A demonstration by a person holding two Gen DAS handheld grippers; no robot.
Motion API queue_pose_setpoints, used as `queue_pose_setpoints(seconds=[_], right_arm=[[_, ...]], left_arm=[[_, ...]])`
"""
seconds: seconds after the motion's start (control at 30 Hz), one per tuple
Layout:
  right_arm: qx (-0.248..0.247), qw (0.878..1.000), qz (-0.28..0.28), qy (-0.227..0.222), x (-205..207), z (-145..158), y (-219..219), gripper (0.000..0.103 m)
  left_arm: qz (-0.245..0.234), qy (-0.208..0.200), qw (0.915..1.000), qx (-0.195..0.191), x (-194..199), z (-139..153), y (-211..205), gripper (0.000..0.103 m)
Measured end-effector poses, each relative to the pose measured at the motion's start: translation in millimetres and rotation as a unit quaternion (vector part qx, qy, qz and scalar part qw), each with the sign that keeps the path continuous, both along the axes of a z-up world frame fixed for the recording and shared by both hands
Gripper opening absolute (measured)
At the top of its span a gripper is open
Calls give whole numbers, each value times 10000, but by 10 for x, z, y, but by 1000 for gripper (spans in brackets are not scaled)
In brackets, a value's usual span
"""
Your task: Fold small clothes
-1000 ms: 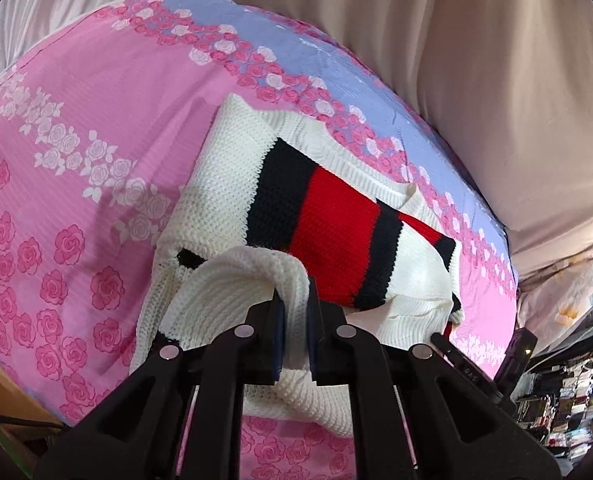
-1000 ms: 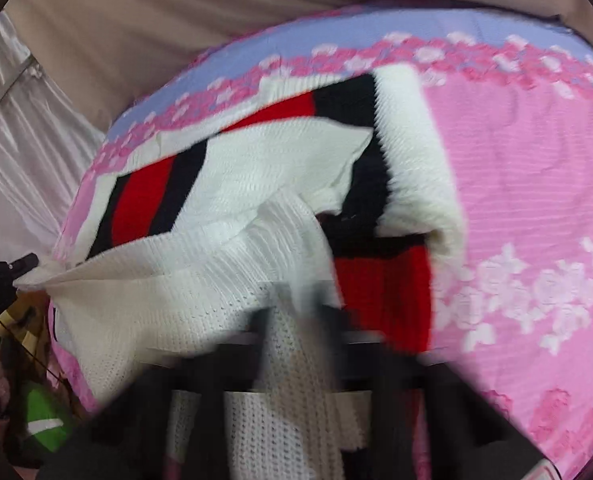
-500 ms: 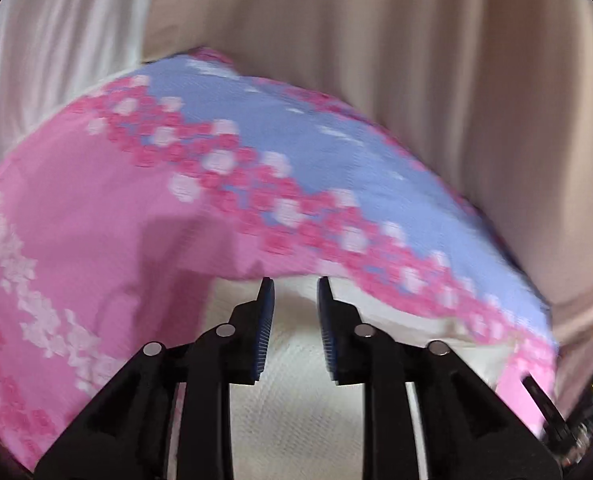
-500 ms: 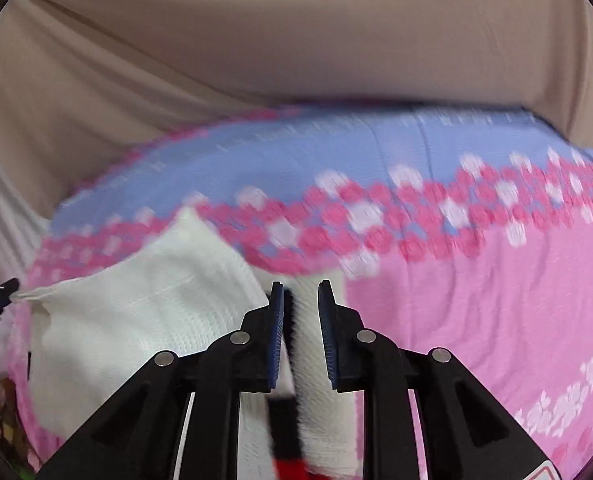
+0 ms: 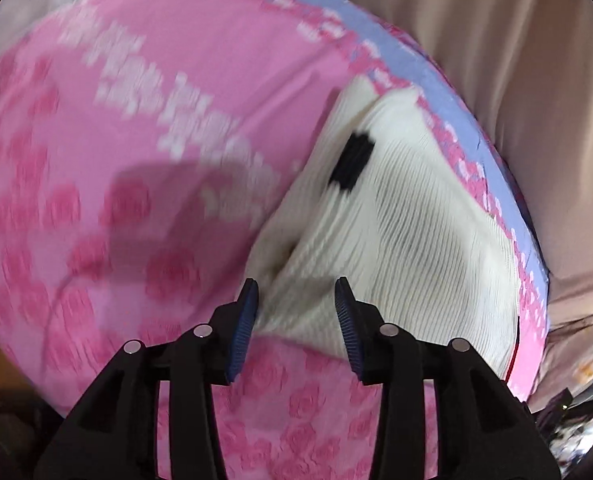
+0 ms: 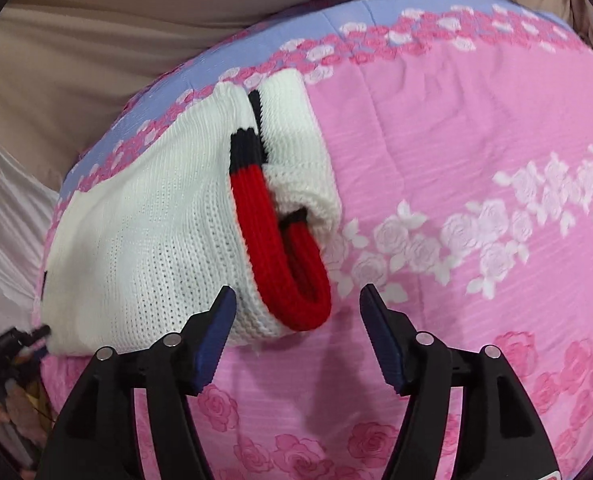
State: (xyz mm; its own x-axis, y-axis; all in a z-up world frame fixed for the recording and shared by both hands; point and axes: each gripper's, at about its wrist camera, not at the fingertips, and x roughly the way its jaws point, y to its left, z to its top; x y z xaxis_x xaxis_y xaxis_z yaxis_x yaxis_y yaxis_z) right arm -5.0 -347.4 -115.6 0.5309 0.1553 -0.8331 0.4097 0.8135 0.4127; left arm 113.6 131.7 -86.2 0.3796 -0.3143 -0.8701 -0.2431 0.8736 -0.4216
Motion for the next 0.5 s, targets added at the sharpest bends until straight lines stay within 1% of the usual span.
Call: queue_pose_setpoints(seconds=[0.03, 0.07, 0.1, 0.13, 0.17, 0.2, 0.23, 0.27, 0.3, 0.33, 0.43, 0.5], right_arm=[[123, 9999, -10, -5, 29, -49, 10, 69], [220, 9998, -23, 28, 58, -92, 26, 69], [318, 9995, -85, -2, 90, -131, 34, 71], [322, 9993, -150, -93, 95, -112, 45, 68], [444, 9988, -152, -125, 124, -117, 47, 58], [610, 9979, -164, -131, 154, -128, 42, 12], [726, 9969, -256, -133, 166, -114, 23, 13], [721, 9966, -322, -227, 151, -48, 11, 13], [661, 9967, -340, -327, 120, 39, -2, 12], [571, 9969, -328, -430, 67, 160, -10, 12], [438, 9969, -283, -581, -157, 464, -52, 11], [290, 9978, -248, -539, -366, 609, -58, 11]], left_arm=[[41, -49, 10000, -74, -27, -19, -21, 53], [74, -100, 9999, -108, -25, -39, -44, 58], [115, -60, 9999, -109, 6, -80, -72, 62], [161, 11, 9998, -130, 50, -118, -88, 64], [205, 62, 9996, -179, 99, -159, -100, 63], [217, 103, 9995, -183, 153, -192, -110, 58], [188, 161, 9995, -170, 195, -215, -125, 40], [133, 242, 9995, -153, 245, -230, -130, 28], [66, 299, 9992, -257, 278, -234, -120, 16], [53, 326, 9986, -424, 282, -189, -98, 13], [-127, 145, 9985, -511, 185, 71, -63, 11], [-303, 65, 9982, -520, 38, 244, -46, 11]])
